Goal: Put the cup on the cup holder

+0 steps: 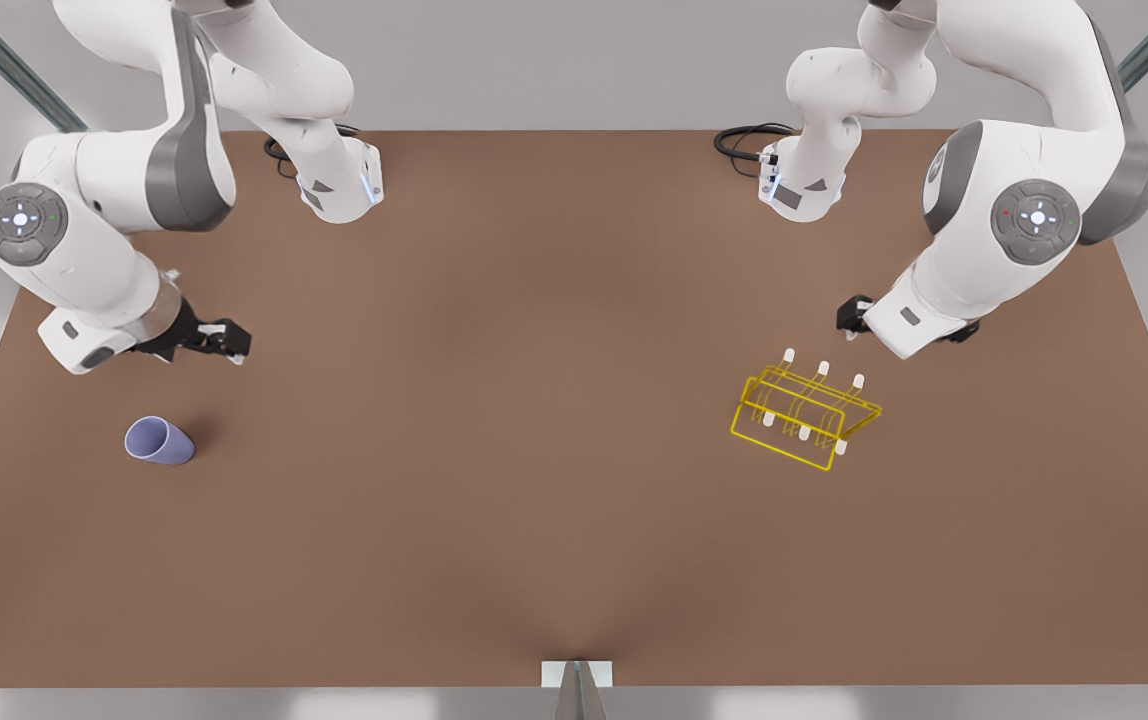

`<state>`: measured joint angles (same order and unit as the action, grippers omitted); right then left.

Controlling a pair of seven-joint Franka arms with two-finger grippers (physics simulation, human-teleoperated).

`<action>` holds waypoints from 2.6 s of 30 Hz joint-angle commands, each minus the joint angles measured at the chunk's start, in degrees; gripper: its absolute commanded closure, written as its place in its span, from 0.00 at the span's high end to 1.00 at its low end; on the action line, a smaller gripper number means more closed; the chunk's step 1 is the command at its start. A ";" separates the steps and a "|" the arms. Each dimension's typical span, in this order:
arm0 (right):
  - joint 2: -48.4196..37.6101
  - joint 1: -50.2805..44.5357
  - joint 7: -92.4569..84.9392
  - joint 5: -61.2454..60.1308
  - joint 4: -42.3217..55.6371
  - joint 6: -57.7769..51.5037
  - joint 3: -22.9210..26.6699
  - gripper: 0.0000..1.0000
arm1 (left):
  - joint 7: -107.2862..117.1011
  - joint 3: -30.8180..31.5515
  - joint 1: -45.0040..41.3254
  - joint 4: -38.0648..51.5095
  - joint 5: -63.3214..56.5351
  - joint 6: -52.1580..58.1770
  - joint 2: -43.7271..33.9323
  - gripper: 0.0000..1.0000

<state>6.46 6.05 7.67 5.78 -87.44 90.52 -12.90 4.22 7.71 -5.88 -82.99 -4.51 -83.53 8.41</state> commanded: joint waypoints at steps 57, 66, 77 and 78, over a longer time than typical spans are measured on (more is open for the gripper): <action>21.13 24.09 -38.61 1.17 -19.61 40.79 -0.37 1.00 | 0.70 1.26 -0.45 -0.06 -0.06 2.67 -0.24 1.00; 22.45 24.18 -37.90 1.17 -20.40 41.23 -0.37 1.00 | 0.70 1.26 -0.45 -0.06 -0.06 2.76 -0.24 1.00; 23.16 24.88 -37.90 1.17 -20.14 41.14 -0.37 0.37 | 0.70 2.22 -0.45 -0.06 -0.06 2.94 -0.24 1.00; 23.16 24.97 -37.90 1.17 -20.14 41.14 -0.37 0.37 | 0.70 2.22 -0.45 -0.06 -0.06 2.94 -0.24 1.00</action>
<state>29.67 30.97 -29.25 6.94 -107.61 131.68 -13.26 4.91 9.81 -6.38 -83.08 -4.54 -80.67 8.23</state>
